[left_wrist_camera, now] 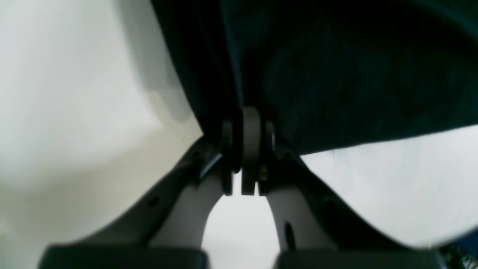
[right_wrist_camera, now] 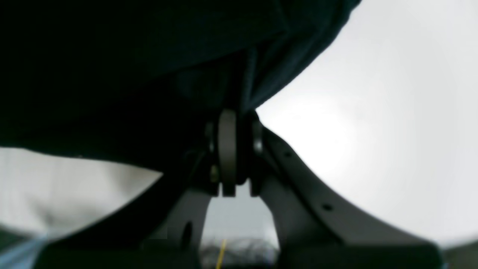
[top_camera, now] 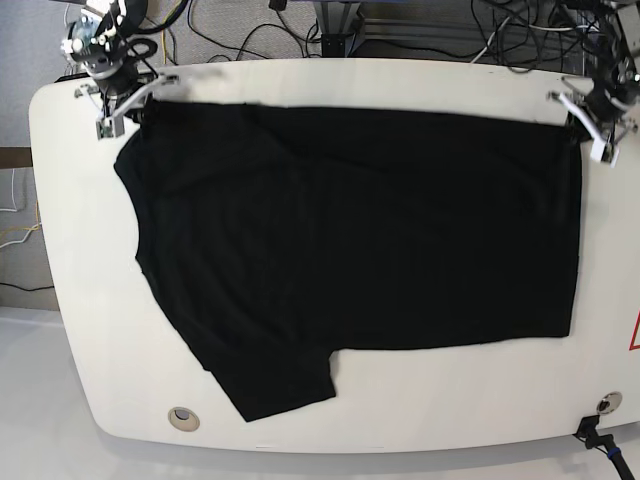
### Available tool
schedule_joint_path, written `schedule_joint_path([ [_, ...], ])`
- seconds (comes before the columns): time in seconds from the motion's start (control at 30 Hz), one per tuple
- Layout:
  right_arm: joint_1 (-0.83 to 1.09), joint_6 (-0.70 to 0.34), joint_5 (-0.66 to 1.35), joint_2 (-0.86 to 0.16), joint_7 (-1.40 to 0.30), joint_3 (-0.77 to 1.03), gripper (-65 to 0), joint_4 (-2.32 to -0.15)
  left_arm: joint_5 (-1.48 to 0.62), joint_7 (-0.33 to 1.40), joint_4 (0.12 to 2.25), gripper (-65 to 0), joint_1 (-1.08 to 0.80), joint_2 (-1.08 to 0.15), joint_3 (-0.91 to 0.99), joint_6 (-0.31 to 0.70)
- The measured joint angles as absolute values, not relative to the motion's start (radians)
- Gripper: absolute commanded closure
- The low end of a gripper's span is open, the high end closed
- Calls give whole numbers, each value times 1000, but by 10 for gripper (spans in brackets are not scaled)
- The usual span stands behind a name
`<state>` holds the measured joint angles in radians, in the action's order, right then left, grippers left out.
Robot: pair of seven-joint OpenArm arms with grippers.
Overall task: Fold the T-shirt properly
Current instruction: 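Drag the held shoulder edge toward the robot with both grippers, then move both grippers along the shirt sides toward the hem and grasp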
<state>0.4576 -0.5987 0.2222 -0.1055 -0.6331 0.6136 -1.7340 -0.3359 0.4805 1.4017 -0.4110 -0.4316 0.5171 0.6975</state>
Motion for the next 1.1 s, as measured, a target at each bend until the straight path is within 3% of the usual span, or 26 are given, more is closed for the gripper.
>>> schedule_joint_path([
  [0.2, 569, -599, 224, -106, -656, 615, 0, -1799, -317, 503, 1528, 0, -591, -428, 553, 694],
  [0.5, 567, -599, 224, -105, -658, 614, -10, -1799, -322, 507, 1532, 0, -601, -429, 551, 696],
  [0.53, 568, -599, 224, -105, -657, 614, -52, -1799, -322, 507, 1531, -16, -601, -433, 551, 696],
  [0.63, 569, -599, 224, -105, -655, 614, -231, -1799, -318, 508, 1531, -288, -601, -436, 549, 697],
  [0.73, 572, -598, 221, -107, -654, 615, -409, -1799, -311, 508, 1531, -442, -598, -439, 555, 688],
  [0.8, 575, -598, 219, -107, -656, 615, -474, -1806, -312, 507, 1531, -461, -598, -439, 555, 689],
  [1.1, 569, -603, 206, -104, -686, 614, -482, -1931, -284, 556, 1618, -461, -576, -427, 636, 699],
])
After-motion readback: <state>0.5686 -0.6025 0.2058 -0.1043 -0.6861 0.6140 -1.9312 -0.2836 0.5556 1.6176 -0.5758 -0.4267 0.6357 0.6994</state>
